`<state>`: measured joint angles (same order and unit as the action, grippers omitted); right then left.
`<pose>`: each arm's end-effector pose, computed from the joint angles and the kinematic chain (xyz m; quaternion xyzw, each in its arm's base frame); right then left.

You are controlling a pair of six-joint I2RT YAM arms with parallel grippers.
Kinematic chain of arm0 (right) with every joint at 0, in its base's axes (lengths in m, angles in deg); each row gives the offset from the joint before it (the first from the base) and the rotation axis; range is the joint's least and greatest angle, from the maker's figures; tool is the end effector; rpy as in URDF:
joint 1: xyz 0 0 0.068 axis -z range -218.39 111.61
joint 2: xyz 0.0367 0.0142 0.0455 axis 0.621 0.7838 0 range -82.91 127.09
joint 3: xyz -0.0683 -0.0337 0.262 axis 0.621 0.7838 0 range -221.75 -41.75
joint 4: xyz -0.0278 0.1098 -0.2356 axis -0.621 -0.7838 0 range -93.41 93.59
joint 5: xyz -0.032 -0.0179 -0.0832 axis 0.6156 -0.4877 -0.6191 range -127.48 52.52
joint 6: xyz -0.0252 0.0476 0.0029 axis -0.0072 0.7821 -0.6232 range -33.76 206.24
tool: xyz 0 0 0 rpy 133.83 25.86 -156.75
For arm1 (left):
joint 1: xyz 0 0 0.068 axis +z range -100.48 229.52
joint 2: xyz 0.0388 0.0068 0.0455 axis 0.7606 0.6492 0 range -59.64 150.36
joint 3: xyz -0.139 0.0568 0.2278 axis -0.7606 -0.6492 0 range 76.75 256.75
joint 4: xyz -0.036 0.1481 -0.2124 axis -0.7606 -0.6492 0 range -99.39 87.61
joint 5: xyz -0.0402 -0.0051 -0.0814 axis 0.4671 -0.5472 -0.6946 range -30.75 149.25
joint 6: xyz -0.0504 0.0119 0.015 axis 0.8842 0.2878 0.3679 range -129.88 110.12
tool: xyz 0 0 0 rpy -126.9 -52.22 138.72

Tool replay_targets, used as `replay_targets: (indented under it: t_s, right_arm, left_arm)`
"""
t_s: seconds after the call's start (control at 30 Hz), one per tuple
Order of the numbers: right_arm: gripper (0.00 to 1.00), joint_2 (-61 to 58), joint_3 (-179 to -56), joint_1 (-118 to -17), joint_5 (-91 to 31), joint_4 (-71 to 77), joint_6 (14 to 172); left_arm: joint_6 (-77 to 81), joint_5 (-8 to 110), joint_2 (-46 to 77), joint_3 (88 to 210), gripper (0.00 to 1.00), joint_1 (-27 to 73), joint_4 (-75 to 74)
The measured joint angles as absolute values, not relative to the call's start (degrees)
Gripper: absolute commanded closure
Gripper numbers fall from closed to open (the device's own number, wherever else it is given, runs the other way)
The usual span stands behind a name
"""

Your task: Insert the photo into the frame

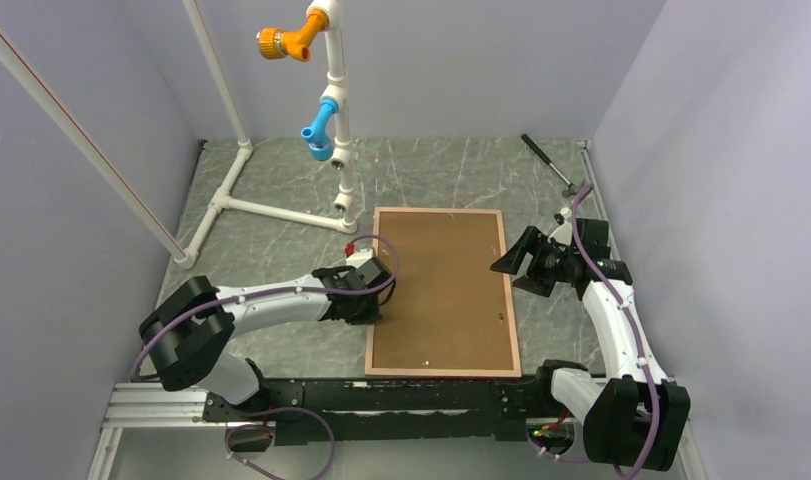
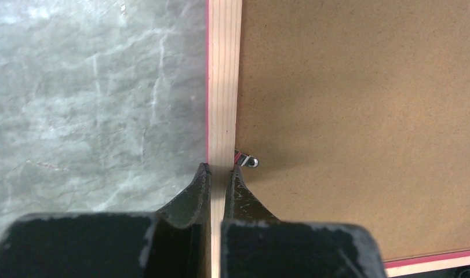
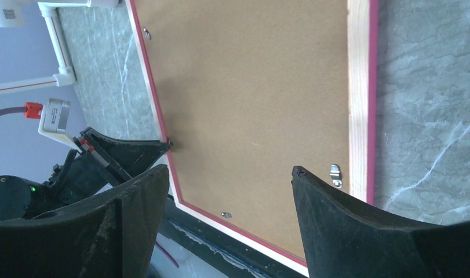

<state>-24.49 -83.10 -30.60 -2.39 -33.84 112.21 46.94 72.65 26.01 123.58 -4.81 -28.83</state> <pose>0.1943 -0.0059 0.2399 0.1758 0.8957 0.3295 0.2416 0.1665 -0.2178 0.1713 -0.0461 0.9693 -0.1112 0.2143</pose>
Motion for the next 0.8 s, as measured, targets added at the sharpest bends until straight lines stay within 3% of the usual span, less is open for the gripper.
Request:
replay_targets:
  t_s: [0.67, 0.77, 0.8]
  right_arm:
    - [0.21, -23.2, -82.1, -30.6, -2.9, -32.8, 112.1]
    - [0.22, -22.4, -81.1, -30.6, -3.2, -32.2, 112.2]
    - [0.22, -22.1, -80.8, -30.6, -3.5, -32.2, 112.2]
  left_arm:
    - [48.4, 74.2, 14.0, 113.5, 1.00, -2.4, -30.2]
    - [48.3, 73.0, 10.8, 111.1, 0.91, -1.3, -28.0]
    - [48.2, 72.7, 9.8, 110.6, 0.83, -0.9, -27.8]
